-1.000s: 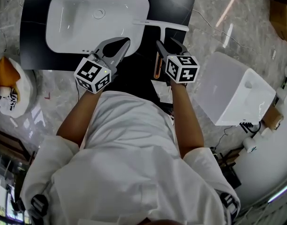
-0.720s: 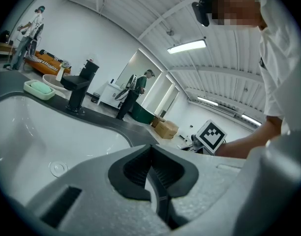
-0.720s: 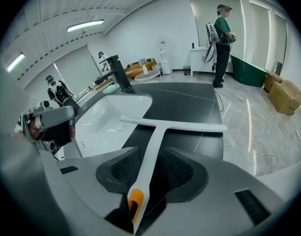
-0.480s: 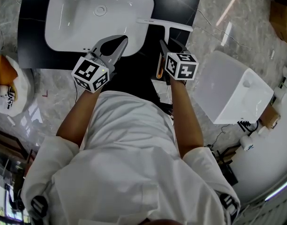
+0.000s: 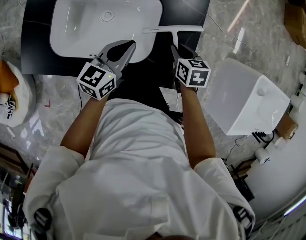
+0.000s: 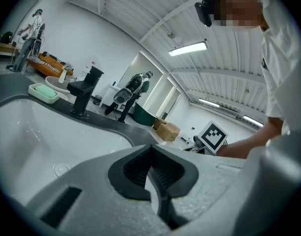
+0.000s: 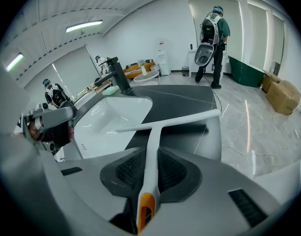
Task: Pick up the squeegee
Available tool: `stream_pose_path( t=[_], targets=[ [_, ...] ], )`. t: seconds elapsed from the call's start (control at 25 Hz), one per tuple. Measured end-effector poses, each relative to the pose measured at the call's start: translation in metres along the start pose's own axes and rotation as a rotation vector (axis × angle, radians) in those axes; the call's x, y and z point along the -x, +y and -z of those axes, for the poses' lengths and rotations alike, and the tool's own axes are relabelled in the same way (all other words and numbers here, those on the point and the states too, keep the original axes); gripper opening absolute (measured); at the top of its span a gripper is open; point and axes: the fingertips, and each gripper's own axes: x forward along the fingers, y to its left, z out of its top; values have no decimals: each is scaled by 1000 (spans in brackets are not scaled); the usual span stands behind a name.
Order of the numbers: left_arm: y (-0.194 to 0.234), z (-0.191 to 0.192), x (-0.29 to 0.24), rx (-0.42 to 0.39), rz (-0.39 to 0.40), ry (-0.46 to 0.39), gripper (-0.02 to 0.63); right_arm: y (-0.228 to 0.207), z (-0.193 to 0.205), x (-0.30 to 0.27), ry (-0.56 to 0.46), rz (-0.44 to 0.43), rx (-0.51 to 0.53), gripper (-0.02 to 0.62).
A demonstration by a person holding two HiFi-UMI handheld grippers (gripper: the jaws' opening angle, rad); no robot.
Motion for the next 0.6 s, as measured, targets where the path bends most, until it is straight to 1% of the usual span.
stream_pose_path(
  t=[0.12,0.28,0.44,0.6],
  targets=[
    [-3,-5,0,-12,1,-6,15,2,-7,6,-36,-4,11,81],
    [-10,-19,3,-42,0,-21,15,5,-25,24,-113,-14,32,81],
    [-18,-41,4,-79,-6,-41,15,8,-55,56,-225,-27,53,80],
    [-25,-67,5,-125,-6,-72,15,15,-90,93,-365,-48,74,80]
  ],
)
